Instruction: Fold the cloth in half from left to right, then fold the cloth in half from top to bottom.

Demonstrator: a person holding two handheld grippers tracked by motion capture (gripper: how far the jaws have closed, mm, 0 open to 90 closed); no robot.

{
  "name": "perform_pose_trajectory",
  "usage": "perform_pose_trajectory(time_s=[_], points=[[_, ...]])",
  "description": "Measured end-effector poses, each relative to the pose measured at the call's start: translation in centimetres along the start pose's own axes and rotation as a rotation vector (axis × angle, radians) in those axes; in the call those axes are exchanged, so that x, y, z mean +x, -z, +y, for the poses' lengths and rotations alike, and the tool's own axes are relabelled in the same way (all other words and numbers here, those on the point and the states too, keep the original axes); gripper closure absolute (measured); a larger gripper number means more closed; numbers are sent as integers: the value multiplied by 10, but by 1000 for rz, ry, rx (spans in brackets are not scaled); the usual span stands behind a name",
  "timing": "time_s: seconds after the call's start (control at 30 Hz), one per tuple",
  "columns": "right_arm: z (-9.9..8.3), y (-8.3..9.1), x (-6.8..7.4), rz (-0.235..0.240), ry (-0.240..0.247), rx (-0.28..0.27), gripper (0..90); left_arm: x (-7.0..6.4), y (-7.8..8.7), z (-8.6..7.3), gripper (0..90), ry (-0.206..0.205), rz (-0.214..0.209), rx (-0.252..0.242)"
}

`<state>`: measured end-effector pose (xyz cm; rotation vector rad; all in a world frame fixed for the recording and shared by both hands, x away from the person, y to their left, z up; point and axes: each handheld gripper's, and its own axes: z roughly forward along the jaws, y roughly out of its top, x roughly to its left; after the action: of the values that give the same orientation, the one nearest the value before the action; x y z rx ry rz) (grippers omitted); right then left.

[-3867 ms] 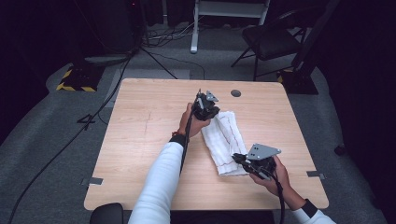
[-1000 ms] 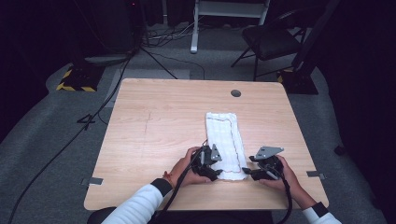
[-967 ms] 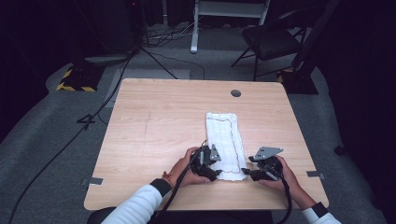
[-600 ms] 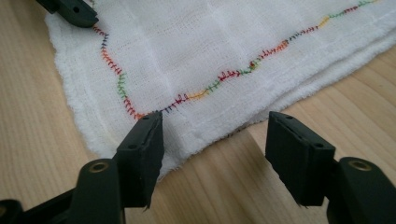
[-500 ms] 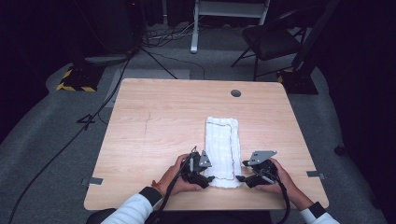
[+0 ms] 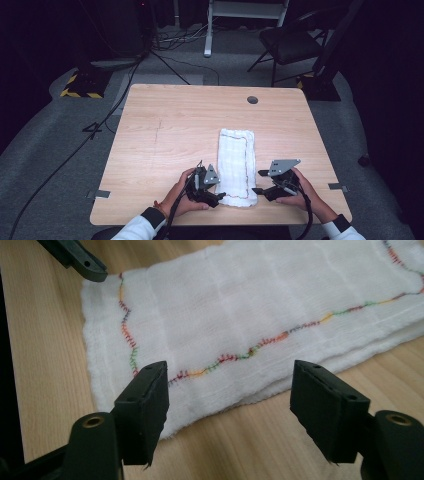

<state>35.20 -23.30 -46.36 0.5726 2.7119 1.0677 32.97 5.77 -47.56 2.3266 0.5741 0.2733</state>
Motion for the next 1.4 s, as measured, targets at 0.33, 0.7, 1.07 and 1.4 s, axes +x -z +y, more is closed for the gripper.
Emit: perform_pose_trajectory(time_s=[0.33, 0.7, 1.07, 1.4], points=[[11, 7, -26, -108, -70, -70, 364, 38, -1, 21, 225, -26, 79, -29], [27, -3, -67, -218, -128, -86, 414, 87, -26, 44, 244, 17, 104, -18], [53, -33, -105, -250, -159, -85, 430, 131, -65, 70, 243, 100, 123, 7], [64, -60, -139, -286, -241, -33, 432, 157, -86, 82, 326, 198, 134, 30]])
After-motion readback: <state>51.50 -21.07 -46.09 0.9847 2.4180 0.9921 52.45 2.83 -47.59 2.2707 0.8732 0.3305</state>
